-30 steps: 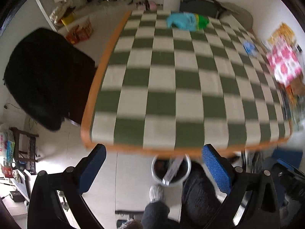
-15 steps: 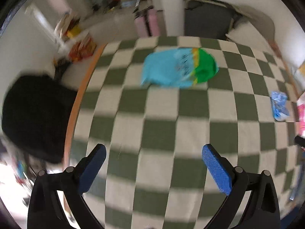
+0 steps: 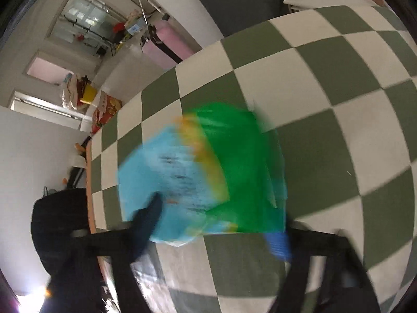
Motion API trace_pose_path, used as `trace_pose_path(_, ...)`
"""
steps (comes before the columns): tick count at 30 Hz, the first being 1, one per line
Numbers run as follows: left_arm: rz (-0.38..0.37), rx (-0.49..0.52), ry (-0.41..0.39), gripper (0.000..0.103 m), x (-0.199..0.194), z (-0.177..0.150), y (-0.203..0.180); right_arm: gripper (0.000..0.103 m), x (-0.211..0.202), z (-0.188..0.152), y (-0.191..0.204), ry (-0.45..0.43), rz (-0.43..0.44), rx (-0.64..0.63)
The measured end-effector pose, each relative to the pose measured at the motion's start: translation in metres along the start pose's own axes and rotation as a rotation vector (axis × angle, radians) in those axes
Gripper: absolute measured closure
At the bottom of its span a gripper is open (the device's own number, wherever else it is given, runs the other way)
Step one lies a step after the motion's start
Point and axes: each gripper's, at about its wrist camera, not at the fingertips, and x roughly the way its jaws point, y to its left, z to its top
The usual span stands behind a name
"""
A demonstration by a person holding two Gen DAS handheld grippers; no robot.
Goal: Collect trash
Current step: 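Grasp the blue-green rice bag with the left tool while the right tool grasps the blue plastic bag, then carry the rice bag and plastic bag down over the bin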
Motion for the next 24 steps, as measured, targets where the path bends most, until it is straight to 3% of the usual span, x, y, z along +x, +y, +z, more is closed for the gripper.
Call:
trace_pose_path(2, -0.03, -0.022, -0.013, 0.066, 0.003, 0.002, 0.008, 0.01, -0.002, 0.0, 0.004, -0.032, -0.01, -0.011)
trace_pose_path(4, -0.039, -0.038, -0.033, 0.069, -0.002, 0.001, 0.013, 0.036, -0.006, 0.0, 0.009, -0.067, -0.054, -0.029)
trace_pose_path(5, -0.049, -0.048, -0.037, 0.07, -0.004, 0.0, 0.016, 0.041, -0.009, -0.003, 0.011, -0.082, -0.056, -0.032)
trace_pose_path(7, -0.058, -0.055, -0.051, 0.071, -0.012, -0.003, 0.018, 0.065, -0.013, -0.003, 0.01, -0.088, -0.041, -0.026)
trace_pose_path(9, -0.064, -0.057, -0.072, 0.072, -0.024, -0.008, 0.019, 0.077, -0.015, -0.003, 0.008, -0.082, -0.012, -0.013)
trace_pose_path(13, -0.087, -0.083, -0.116, 0.072, -0.051, -0.02, 0.021, 0.085, -0.023, -0.006, 0.008, -0.083, 0.019, -0.02)
trace_pose_path(24, -0.162, -0.166, -0.27, 0.072, -0.142, -0.056, 0.049, 0.086, -0.081, -0.051, 0.022, -0.13, 0.156, -0.048)
